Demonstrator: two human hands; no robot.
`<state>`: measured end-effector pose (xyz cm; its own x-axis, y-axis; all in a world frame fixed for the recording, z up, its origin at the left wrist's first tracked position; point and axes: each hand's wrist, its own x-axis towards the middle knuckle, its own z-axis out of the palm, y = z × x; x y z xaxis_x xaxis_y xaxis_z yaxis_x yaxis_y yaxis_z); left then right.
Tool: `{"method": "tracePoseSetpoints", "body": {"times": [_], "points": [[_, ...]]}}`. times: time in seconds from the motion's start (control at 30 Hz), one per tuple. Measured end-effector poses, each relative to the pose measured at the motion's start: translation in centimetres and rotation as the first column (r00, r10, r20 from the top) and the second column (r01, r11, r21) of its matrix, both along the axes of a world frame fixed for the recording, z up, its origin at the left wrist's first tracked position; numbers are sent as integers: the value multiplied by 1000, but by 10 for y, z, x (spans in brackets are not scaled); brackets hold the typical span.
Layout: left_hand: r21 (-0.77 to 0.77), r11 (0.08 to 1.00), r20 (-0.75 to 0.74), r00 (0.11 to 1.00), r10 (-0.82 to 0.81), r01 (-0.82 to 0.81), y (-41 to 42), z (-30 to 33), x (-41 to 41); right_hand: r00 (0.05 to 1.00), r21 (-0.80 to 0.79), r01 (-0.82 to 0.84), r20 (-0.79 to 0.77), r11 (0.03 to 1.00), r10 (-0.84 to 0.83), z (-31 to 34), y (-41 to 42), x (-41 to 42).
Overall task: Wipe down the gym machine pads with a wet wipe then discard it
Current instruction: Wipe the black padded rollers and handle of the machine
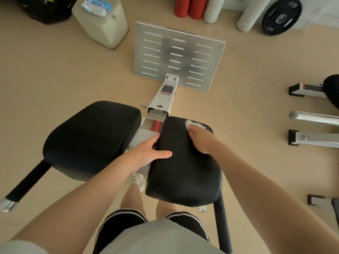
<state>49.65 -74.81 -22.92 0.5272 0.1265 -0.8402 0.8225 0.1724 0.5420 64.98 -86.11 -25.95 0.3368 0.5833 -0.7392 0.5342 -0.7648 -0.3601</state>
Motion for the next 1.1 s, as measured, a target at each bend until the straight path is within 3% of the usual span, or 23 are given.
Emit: {"method": "tracePoseSetpoints", "body": {"times": [0.13,0.23,0.33,0.47,0.6,0.83,0.97,1.1], "points": [[5,1000,25,999,20,-20,-3,1,-4,983,199,-82,-145,977,112,28,16,-46],[-30,998,42,998,-54,56,-6,2,-8,978,207,-114,-149,972,147,42,11,-58],[-43,996,29,997,-76,78,-5,5,-6,988,158,-77,-119,984,97,40,1,-40],[36,981,-20,982,-190,190,-1,7,-4,991,-1,133,-22,991,-133,28,-32,-2],[49,980,-10,981,-194,195,0,4,-6,961,-44,267,-59,963,-270,31,-36,3],[17,985,17,985,-172,172,4,1,-7,948,-19,158,-276,987,-158,46,2,-32],[27,981,31,980,-195,194,3,4,-6,965,-22,144,-218,989,-145,41,-1,-33],[62,966,38,967,-252,249,6,7,-5,933,-15,331,-145,943,-330,35,-32,-24]]}}
